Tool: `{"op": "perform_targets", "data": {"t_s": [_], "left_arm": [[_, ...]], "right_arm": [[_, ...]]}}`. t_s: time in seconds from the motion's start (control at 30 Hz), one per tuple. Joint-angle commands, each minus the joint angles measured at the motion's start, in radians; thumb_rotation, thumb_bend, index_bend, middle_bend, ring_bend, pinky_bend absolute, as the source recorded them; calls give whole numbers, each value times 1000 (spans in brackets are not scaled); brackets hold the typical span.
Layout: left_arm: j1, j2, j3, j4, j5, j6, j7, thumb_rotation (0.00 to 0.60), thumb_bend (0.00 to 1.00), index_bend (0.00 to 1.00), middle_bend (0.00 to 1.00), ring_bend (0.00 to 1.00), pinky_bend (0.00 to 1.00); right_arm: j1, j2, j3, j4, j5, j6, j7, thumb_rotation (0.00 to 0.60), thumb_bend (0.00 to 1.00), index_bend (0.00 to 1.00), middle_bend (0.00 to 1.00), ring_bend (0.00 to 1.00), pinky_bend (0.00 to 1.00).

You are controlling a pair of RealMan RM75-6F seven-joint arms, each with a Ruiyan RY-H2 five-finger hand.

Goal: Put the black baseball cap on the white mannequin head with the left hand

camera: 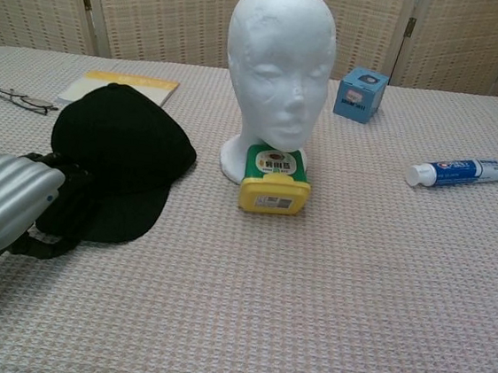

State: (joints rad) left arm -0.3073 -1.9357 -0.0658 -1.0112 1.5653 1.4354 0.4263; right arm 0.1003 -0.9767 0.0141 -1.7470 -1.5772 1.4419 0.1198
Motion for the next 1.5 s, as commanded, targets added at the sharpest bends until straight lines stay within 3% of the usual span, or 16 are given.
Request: {"op": "perform_targets", "data": {"t_s": [0.03, 0.37, 0.63, 1.07, 1.5], "left_arm": [[-1, -9, 2, 14, 4, 10, -11, 600, 283, 413, 432, 249, 334], [-5, -66, 2, 118, 23, 60, -64, 600, 283, 463, 490, 293, 366], [-4, -96, 4, 183, 24, 83, -99, 600, 284, 530, 542, 428, 491], [-12, -141, -29, 313, 40, 205, -169, 600, 477, 611, 608, 518, 578], [-35, -131, -78, 356, 43, 335, -196, 600, 490, 652, 661, 556, 637]], "right_arm": [[0, 0, 0, 0, -1, 1, -1, 600, 297, 0, 0, 0, 0], [-5, 2, 1, -1, -2, 10, -2, 600, 297, 0, 0, 0, 0], [-9, 2, 0, -3, -9, 18, -7, 600, 296, 0, 0, 0, 0], [-5, -7, -3, -8, -8, 3, -33, 600, 296, 0, 0, 0, 0], [-5, -9, -5, -11, -11, 3, -39, 600, 297, 0, 0, 0, 0]]}}
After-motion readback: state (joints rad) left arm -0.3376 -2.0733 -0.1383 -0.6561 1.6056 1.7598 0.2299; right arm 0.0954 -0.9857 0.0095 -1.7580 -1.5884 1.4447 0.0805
